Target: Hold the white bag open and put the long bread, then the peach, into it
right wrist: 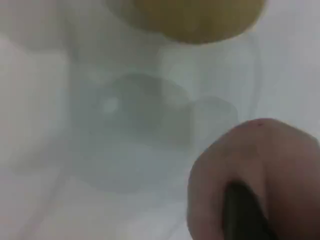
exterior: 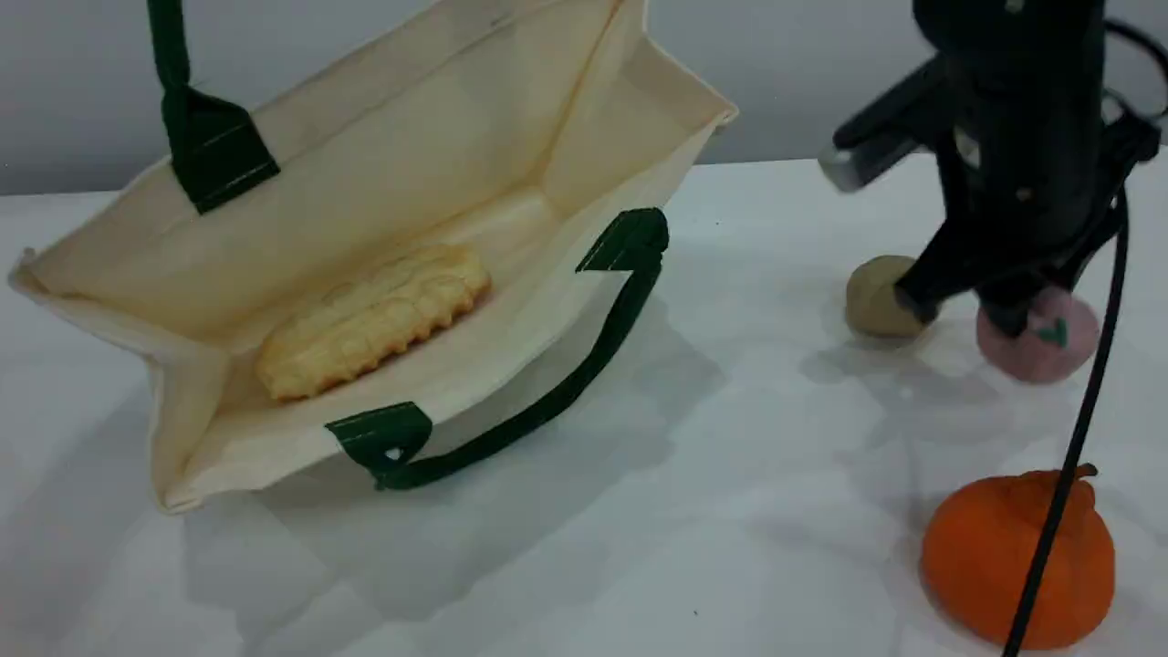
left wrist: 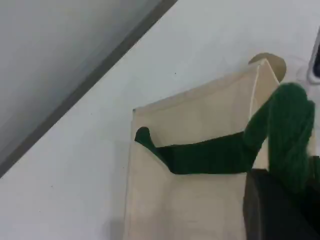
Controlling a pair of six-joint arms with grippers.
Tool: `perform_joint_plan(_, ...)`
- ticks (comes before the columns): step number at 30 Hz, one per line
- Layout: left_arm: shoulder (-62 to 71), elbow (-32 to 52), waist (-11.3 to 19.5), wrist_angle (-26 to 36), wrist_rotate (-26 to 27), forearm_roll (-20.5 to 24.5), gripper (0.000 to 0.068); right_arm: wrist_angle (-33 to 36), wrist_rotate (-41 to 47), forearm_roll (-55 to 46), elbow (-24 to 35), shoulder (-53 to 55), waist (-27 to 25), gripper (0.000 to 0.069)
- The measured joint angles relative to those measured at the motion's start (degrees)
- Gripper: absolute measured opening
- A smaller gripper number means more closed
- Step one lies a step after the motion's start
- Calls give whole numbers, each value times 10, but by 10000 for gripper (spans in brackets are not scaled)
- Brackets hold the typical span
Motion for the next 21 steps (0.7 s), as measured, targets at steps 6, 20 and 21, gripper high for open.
perform_joint_plan(6, 0, 0, 0, 0, 8, 0, 97, 39, 1, 17, 3, -68, 1, 235)
perform_joint_plan(20, 0, 0, 0, 0, 11, -2, 97, -43, -43, 184, 118, -333, 47, 235)
perform_joint_plan(21, 0, 0, 0, 0, 11, -2, 97, -47, -44, 194, 126, -351, 60, 235)
